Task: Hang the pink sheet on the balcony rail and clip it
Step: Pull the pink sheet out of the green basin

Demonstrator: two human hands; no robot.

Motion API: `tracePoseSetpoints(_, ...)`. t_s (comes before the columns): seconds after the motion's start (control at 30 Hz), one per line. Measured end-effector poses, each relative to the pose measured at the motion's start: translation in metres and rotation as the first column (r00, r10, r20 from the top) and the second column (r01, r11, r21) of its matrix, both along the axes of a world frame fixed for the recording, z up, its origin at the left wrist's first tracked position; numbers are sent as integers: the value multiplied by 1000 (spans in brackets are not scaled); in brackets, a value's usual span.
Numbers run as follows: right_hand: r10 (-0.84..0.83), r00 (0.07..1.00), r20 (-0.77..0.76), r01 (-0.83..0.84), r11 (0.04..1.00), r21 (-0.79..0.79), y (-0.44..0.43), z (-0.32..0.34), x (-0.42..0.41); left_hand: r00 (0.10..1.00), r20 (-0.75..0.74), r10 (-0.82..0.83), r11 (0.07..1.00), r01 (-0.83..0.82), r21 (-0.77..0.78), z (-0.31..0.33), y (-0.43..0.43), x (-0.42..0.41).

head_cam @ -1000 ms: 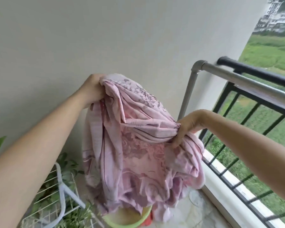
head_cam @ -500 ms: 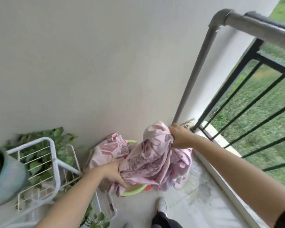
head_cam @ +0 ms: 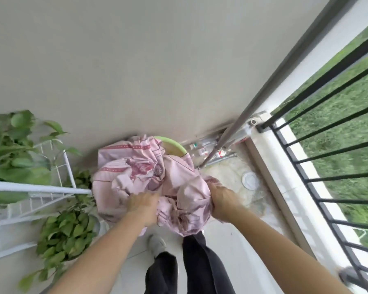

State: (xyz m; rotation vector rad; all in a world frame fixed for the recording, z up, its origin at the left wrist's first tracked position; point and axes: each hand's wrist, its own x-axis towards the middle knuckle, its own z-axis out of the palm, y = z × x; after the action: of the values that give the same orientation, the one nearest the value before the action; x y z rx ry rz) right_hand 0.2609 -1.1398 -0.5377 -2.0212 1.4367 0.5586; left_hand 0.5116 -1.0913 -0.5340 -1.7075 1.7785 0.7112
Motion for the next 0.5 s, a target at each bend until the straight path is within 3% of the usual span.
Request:
tracePoseSetpoints(0.1, -78, 996, -33, 80, 995, 67, -13, -53, 6, 998, 47, 34, 999, -34, 1, -38, -15, -6)
tracePoseSetpoints(0.3, 91, 996, -3, -88, 971, 224, -28, -148, 30, 992, 118, -53, 997, 46, 62, -113, -49, -13)
tracePoseSetpoints(0.5, 100, 993, 66, -111, 974, 197, -26, -207, 30, 999, -31, -42, 987, 46, 151, -183, -84, -22)
